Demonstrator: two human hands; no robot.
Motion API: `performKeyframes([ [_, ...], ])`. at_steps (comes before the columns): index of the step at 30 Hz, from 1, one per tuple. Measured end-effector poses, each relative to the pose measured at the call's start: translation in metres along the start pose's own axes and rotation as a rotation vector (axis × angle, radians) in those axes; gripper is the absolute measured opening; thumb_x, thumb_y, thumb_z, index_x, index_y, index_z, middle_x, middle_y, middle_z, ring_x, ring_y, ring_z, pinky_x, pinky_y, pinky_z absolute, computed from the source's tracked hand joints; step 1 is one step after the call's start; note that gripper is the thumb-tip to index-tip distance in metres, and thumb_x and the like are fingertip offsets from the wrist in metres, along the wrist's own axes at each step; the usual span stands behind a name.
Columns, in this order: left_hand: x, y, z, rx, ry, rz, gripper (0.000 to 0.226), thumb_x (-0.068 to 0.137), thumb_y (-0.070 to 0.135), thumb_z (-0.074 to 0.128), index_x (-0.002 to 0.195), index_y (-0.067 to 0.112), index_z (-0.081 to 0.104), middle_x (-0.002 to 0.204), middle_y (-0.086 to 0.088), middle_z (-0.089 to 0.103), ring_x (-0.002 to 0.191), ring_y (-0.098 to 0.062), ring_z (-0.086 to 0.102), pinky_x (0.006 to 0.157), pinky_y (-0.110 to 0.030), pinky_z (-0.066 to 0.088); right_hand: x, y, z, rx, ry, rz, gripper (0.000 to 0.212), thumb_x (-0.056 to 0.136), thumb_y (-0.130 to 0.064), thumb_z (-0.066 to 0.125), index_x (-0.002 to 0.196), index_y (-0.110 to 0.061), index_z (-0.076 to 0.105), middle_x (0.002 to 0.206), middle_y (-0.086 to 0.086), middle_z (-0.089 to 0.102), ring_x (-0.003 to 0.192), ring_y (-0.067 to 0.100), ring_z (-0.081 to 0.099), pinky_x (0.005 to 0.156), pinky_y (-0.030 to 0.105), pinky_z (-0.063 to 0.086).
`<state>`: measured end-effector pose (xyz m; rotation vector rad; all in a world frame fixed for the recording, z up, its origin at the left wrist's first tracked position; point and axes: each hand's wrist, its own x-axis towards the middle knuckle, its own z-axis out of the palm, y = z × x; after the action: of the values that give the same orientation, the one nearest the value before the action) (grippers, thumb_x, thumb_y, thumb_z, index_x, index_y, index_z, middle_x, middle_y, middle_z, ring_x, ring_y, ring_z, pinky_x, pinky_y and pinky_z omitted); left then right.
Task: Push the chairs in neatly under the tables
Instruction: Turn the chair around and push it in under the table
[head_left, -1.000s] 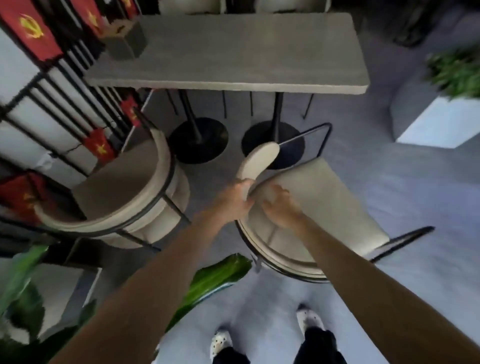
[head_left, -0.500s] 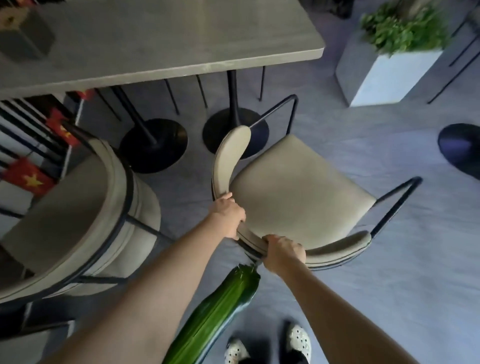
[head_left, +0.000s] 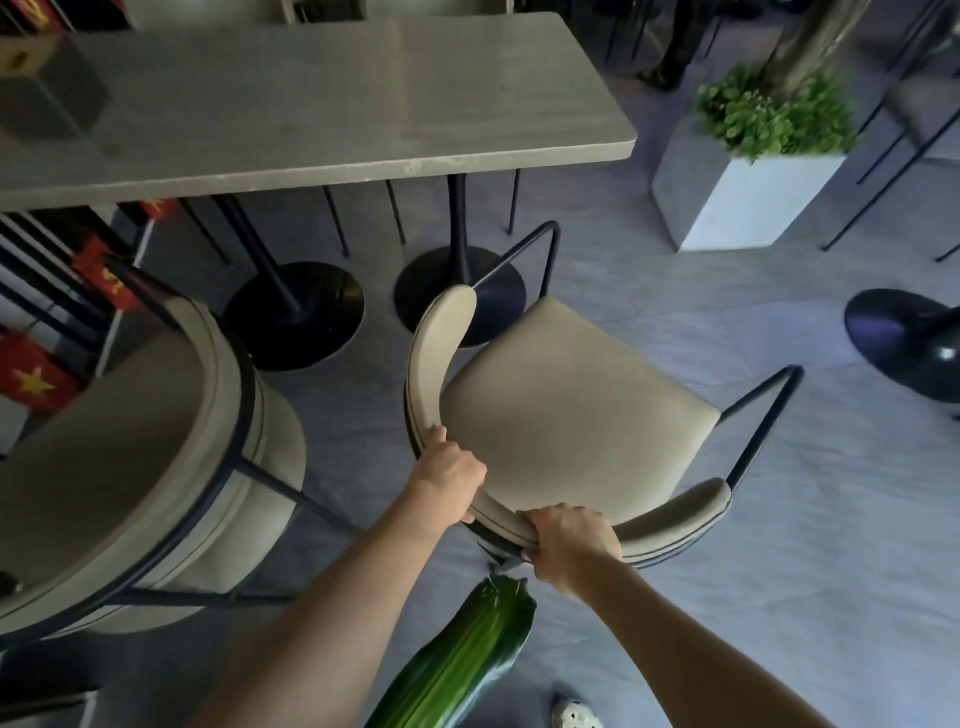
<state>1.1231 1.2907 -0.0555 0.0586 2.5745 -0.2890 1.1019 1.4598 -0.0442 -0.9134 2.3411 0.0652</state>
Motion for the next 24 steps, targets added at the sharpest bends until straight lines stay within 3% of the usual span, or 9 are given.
performKeyframes([
  [5,-0.01,0.007,-0.003,-0.076,-0.031,-0.111,0.045,0.083,0.047,0.063,0.113,0.014,0.064,0.108,-0.007,0.069,0.107,-0.029,0.06,0.109,-0.048,0.025,0.011,0.009,-0.015,-0.112,-0.047,-0.117,0.032,0.091,-0.028,0.054,0.123,-0.033,0.056,0.102,-0.003,0.069,0.085,0.017,0.059,0.076,0.028,0.049],
  [10,-0.011,0.021,-0.001,-0.146,0.004,-0.238,0.038,0.082,0.045,0.065,0.102,0.013,0.065,0.094,-0.004,0.069,0.094,-0.024,0.061,0.102,-0.045,0.033,0.027,0.03,-0.03,-0.151,-0.101,-0.18,0.045,0.091,-0.034,0.058,0.135,-0.036,0.05,0.109,-0.005,0.07,0.097,0.017,0.063,0.086,0.029,0.051],
  [13,-0.006,0.017,-0.003,-0.218,0.044,-0.261,0.037,0.08,0.044,0.066,0.1,0.013,0.066,0.085,-0.002,0.063,0.083,-0.02,0.057,0.095,-0.042,0.038,0.04,0.039,-0.043,-0.196,-0.097,-0.19,0.045,0.088,-0.035,0.061,0.133,-0.034,0.054,0.115,-0.004,0.068,0.106,0.018,0.062,0.094,0.033,0.048],
  [17,0.003,-0.031,-0.003,-0.367,-0.074,-0.209,0.066,0.062,0.066,0.069,0.113,0.024,0.067,0.112,0.002,0.068,0.106,-0.021,0.059,0.103,-0.04,0.038,0.061,0.038,-0.047,-0.246,-0.035,-0.145,0.042,0.087,-0.026,0.062,0.126,-0.038,0.057,0.123,-0.011,0.064,0.121,0.016,0.055,0.118,0.044,0.014],
  [18,0.003,-0.041,-0.001,-0.333,-0.067,-0.199,0.067,0.063,0.068,0.067,0.116,0.029,0.066,0.116,0.003,0.067,0.112,-0.021,0.056,0.109,-0.041,0.031,0.064,0.037,-0.047,-0.252,-0.037,-0.134,0.041,0.087,-0.025,0.061,0.124,-0.039,0.058,0.122,-0.011,0.065,0.121,0.016,0.056,0.117,0.045,0.013],
  [21,0.0,-0.048,0.007,-0.242,0.003,-0.189,0.065,0.067,0.072,0.059,0.119,0.034,0.065,0.115,0.005,0.069,0.119,-0.019,0.053,0.117,-0.049,0.009,0.067,0.043,-0.048,-0.272,-0.067,-0.189,0.034,0.087,-0.025,0.059,0.119,-0.036,0.062,0.111,-0.007,0.068,0.108,0.019,0.061,0.099,0.037,0.034],
  [24,-0.001,-0.039,0.008,-0.2,0.041,-0.202,0.061,0.07,0.071,0.058,0.115,0.031,0.067,0.109,0.004,0.071,0.115,-0.021,0.055,0.113,-0.05,0.013,0.068,0.05,-0.05,-0.213,-0.119,-0.2,0.032,0.086,-0.028,0.062,0.118,-0.028,0.063,0.107,-0.003,0.069,0.101,0.022,0.064,0.08,0.03,0.042],
])
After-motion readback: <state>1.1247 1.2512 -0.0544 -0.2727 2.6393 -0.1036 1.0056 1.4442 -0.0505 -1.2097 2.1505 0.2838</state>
